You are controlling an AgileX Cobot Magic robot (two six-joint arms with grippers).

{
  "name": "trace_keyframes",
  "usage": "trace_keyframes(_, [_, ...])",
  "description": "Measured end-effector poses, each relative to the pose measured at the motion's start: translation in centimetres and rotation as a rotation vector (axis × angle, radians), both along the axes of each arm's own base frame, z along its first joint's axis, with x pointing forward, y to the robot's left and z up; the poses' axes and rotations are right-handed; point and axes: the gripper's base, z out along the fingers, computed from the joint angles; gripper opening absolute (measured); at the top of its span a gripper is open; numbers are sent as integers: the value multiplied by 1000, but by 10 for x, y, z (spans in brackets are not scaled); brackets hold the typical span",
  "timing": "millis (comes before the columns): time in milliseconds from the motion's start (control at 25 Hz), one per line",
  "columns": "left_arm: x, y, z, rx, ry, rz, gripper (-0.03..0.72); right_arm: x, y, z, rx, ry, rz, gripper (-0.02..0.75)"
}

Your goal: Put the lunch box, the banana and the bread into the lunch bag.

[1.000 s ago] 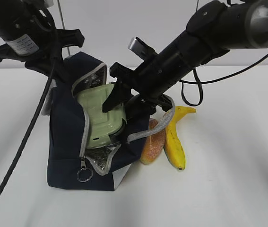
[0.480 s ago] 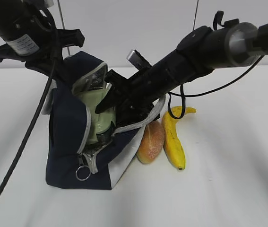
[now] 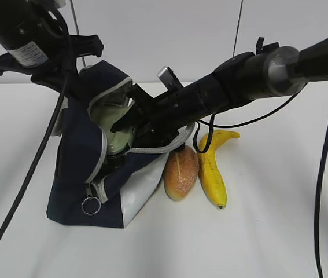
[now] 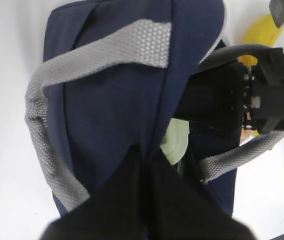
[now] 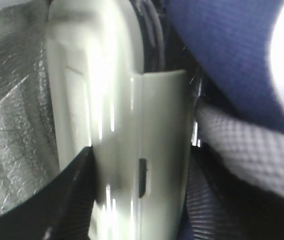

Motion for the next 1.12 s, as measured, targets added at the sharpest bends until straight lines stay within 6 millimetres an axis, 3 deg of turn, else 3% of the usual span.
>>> trace_keyframes(440, [0, 0, 0, 1, -2, 0, -3, 3, 2, -10, 13, 9, -17, 413])
trace_keyframes(640, [0, 0, 0, 2, 1, 0, -3, 1, 4, -8, 35, -37, 50, 594])
trace_keyframes(720, [0, 0, 0, 2, 2, 0, -3, -1, 4, -8, 56, -33, 77, 624])
trace_keyframes(1120, [0, 0, 0, 3, 6, -1, -3, 1, -18, 2, 128, -47, 158, 536])
